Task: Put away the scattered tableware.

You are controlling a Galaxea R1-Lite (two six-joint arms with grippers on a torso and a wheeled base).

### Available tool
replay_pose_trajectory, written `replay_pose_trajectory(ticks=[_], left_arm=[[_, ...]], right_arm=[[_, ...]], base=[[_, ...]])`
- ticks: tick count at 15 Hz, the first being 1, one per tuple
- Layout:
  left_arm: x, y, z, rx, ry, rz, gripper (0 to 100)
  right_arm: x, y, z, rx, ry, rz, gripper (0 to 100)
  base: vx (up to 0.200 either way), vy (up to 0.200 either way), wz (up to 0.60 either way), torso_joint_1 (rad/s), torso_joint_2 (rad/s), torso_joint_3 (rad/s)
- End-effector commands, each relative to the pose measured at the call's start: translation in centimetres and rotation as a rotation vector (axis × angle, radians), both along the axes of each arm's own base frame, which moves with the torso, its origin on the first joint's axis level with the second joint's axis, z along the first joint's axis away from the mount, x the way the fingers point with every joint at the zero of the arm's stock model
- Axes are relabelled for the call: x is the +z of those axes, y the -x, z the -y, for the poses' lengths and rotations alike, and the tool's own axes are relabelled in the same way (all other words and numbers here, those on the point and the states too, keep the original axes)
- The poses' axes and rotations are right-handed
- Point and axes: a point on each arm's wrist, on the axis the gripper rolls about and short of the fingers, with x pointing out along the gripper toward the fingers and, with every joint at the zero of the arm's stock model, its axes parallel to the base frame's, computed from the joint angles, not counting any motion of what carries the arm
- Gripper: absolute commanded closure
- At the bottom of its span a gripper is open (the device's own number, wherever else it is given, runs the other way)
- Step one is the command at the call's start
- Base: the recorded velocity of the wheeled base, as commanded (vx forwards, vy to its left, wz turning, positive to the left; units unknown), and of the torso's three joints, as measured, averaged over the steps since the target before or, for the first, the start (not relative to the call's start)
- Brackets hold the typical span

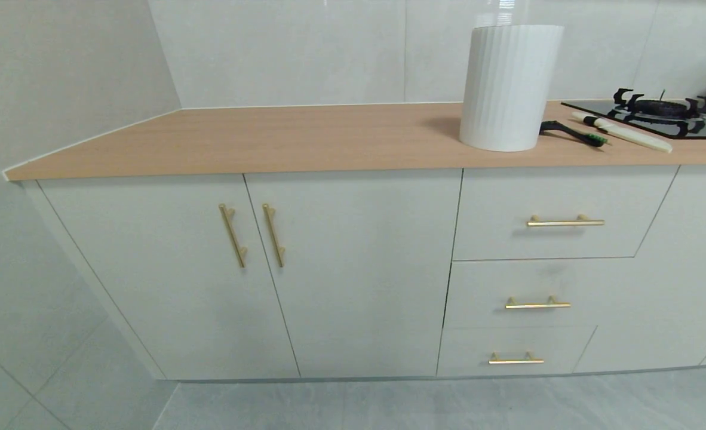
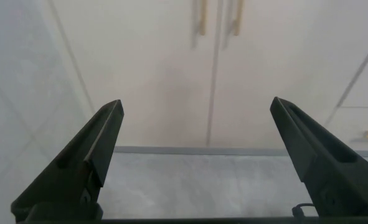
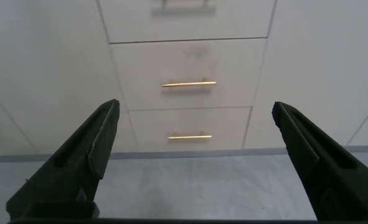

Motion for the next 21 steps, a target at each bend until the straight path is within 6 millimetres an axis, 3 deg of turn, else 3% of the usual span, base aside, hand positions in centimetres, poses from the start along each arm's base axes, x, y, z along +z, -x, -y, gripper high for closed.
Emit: replay_pose_trajectory(ticks=[1, 10, 16, 21], left_arm=[[0.02, -0.01, 0.00, 0.000, 0.001, -0.001, 0], [0.02, -0.01, 0.00, 0.000, 0.001, -0.001, 0], [-0.03, -0.02, 0.00, 0.002, 0.001, -0.002, 0], [0.02, -0.01, 0.00, 0.002, 0.001, -0.001, 0]], right_arm=[[0.01, -0.01, 0.00, 0.000, 0.000, -0.002, 0], [0.01, -0.01, 0.00, 0.000, 0.000, -0.002, 0], [0.01, -0.01, 0.00, 0.000, 0.000, -0.002, 0], [0.01, -0.01, 0.00, 0.000, 0.000, -0.002, 0]], base=[[0.000, -0.200, 0.00, -0.002, 0.01, -0.002], [0.000, -0.022, 0.00, 0.000, 0.00, 0.000], [0.200, 0.000, 0.00, 0.002, 0.00, 0.003], [0.000, 0.000, 0.00, 0.000, 0.00, 0.000]])
